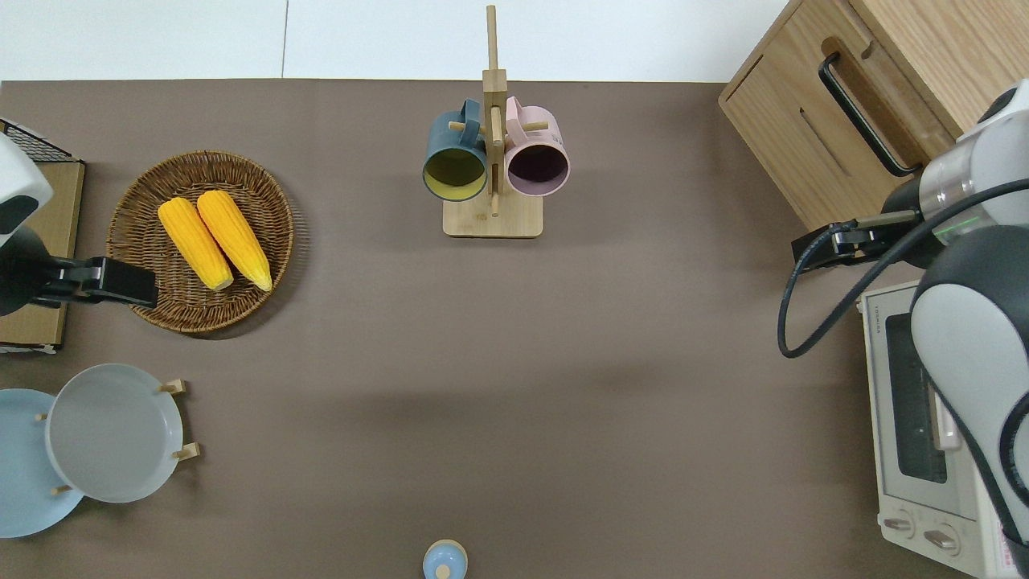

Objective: Slide drawer open with right arm
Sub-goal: 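Raise the right arm from rest toward the wooden drawer, then reach the right gripper to the black drawer handle, then close the right gripper on the black drawer handle, then pull the handle toward the robot with the right gripper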

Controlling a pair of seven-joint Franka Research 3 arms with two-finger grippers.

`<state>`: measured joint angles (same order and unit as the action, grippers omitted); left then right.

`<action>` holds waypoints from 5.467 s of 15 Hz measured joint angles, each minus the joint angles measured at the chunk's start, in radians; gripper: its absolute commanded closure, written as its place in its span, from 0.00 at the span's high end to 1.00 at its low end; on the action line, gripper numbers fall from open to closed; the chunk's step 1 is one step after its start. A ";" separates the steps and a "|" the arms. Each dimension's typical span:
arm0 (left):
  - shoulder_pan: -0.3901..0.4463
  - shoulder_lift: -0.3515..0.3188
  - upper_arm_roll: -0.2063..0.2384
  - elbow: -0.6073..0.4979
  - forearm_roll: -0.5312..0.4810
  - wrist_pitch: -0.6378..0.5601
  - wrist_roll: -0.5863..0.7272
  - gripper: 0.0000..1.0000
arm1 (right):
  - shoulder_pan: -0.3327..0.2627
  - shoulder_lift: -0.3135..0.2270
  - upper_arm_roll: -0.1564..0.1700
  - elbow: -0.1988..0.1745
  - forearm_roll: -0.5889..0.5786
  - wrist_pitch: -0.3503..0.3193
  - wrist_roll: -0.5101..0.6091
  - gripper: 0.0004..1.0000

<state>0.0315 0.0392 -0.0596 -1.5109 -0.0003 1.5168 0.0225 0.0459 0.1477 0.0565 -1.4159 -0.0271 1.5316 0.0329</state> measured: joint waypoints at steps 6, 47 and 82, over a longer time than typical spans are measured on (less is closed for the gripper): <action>0.000 0.000 0.000 0.000 0.000 0.000 0.000 0.99 | 0.000 0.000 0.001 0.000 0.002 0.000 0.000 0.98; 0.000 0.000 0.000 0.000 0.000 0.000 0.000 0.99 | 0.215 0.266 0.053 -0.127 -1.389 0.289 0.243 0.98; 0.000 0.000 0.000 0.000 0.000 0.000 0.000 0.99 | 0.285 0.382 -0.023 -0.142 -1.549 0.121 0.416 0.00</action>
<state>0.0315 0.0392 -0.0596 -1.5109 -0.0003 1.5168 0.0225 0.3310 0.5298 0.0333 -1.5576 -1.5756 1.6526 0.4490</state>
